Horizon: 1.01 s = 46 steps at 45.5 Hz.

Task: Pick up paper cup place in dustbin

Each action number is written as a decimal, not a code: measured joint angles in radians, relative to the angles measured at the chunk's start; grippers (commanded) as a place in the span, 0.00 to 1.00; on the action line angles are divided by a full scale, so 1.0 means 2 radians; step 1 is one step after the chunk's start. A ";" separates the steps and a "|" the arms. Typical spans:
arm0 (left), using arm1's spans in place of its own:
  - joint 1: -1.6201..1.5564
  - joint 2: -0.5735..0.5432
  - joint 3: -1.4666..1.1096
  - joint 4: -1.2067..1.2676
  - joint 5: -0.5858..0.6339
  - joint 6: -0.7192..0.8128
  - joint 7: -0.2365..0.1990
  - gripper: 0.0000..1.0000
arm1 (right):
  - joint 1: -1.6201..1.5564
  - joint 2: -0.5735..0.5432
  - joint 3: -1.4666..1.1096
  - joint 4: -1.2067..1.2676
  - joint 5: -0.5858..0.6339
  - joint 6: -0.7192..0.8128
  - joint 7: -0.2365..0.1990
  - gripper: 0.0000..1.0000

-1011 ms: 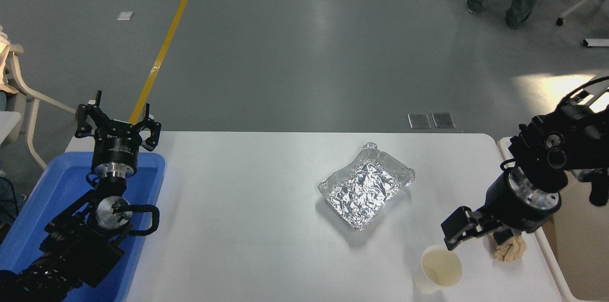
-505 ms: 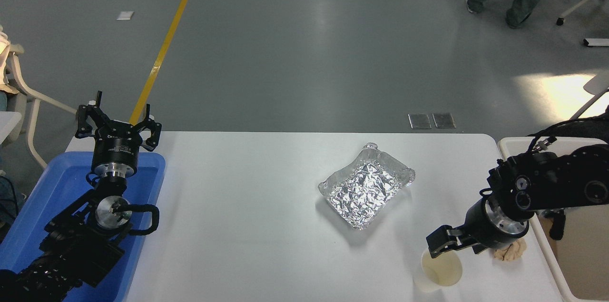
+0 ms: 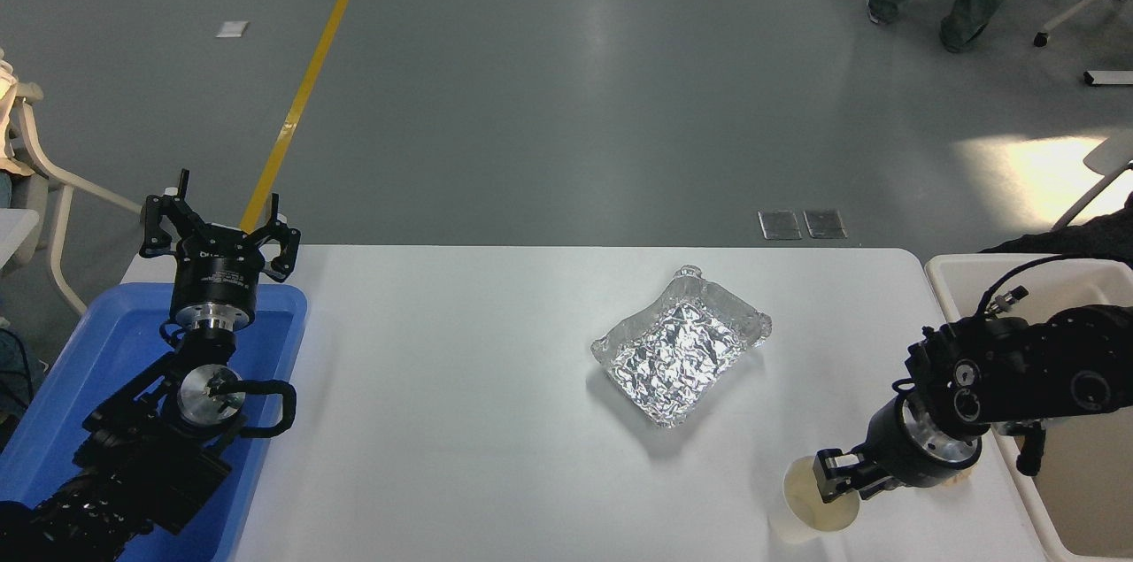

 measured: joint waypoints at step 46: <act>0.000 0.001 0.000 0.000 0.001 0.000 0.000 0.99 | 0.504 -0.001 -0.177 0.114 0.090 0.199 0.056 0.00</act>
